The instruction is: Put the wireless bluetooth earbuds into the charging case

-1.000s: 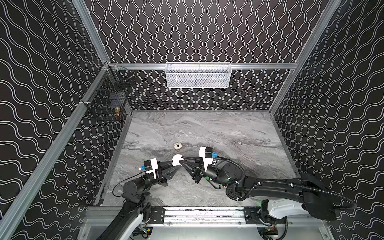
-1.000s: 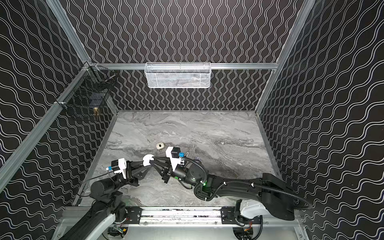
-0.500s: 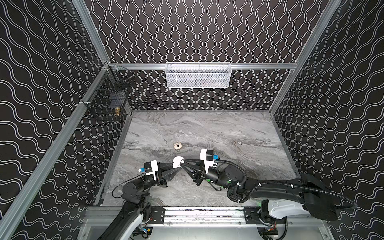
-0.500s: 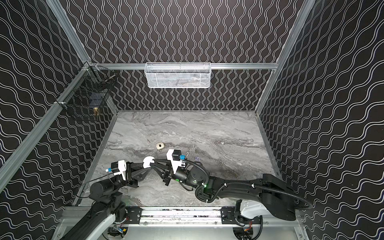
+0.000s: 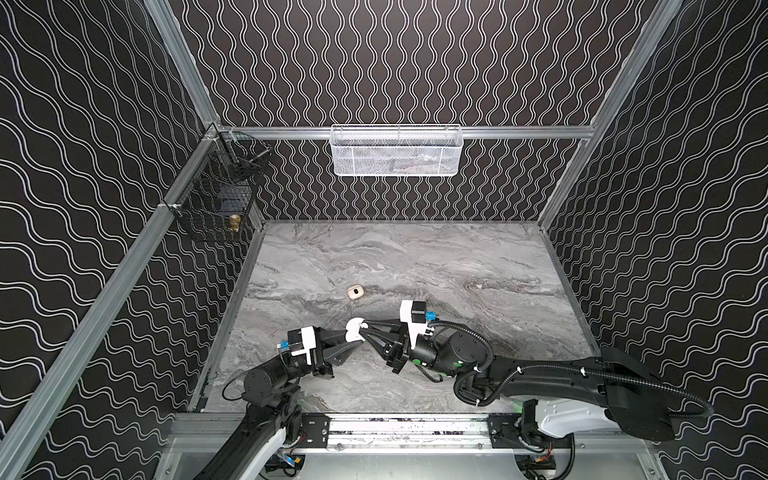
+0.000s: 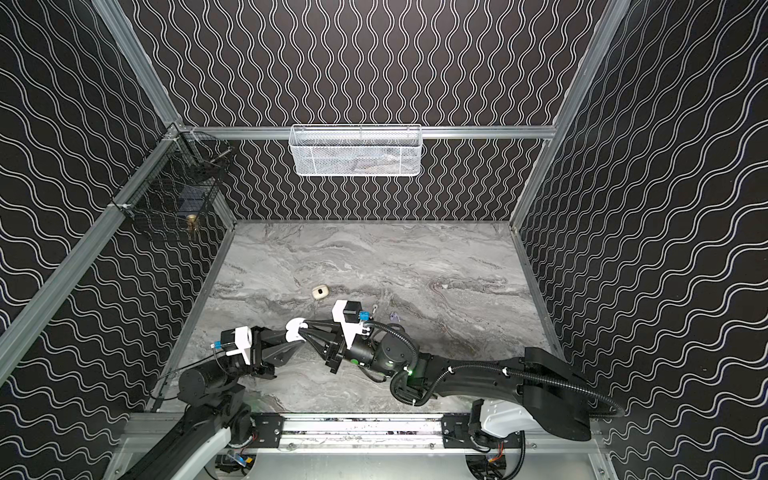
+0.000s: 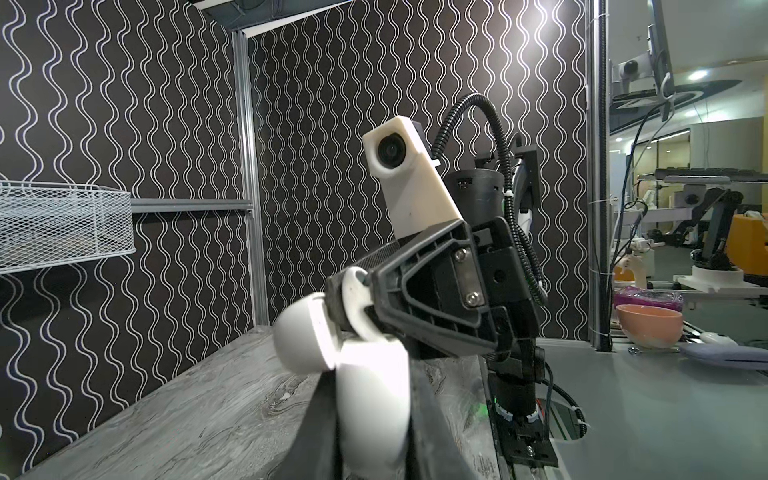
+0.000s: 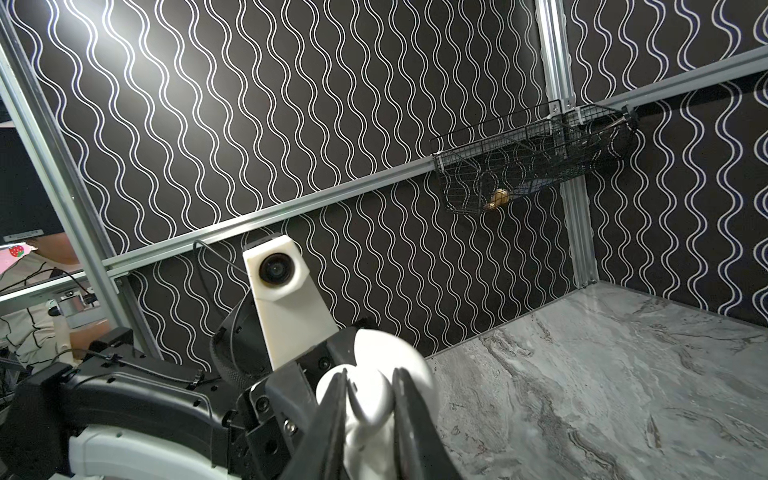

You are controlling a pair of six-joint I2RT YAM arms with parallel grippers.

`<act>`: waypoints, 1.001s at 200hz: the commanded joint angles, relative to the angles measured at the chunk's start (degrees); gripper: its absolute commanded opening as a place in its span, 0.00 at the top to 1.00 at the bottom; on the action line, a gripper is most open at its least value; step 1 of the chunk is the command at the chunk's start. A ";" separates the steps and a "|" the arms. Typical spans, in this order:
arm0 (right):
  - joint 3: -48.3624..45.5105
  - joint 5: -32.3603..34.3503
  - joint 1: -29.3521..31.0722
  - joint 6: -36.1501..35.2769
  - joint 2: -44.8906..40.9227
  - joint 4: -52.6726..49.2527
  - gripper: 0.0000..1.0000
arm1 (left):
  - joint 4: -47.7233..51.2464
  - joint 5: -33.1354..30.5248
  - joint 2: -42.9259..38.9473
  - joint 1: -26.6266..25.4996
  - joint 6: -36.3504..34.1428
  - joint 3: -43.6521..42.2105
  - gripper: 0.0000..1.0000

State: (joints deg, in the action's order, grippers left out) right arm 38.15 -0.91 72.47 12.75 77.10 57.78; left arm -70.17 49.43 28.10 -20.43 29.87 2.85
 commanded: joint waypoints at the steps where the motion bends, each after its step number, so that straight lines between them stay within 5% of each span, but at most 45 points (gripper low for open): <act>1: -0.77 -1.37 0.32 0.00 0.94 -9.61 0.74 | -10.99 0.90 0.03 -0.13 0.63 0.29 1.00; 85: -0.70 0.81 1.27 -1.24 -0.35 -10.39 0.57 | -9.70 0.30 -0.40 -0.14 0.46 0.22 1.00; 200: 3.94 7.21 3.08 -1.28 -0.95 -17.06 0.69 | -7.40 -0.71 0.98 -0.12 -1.42 -0.04 1.00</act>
State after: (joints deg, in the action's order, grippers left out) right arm 41.54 5.23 74.85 11.11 75.72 50.63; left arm -71.16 47.88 29.21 -20.43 29.82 2.59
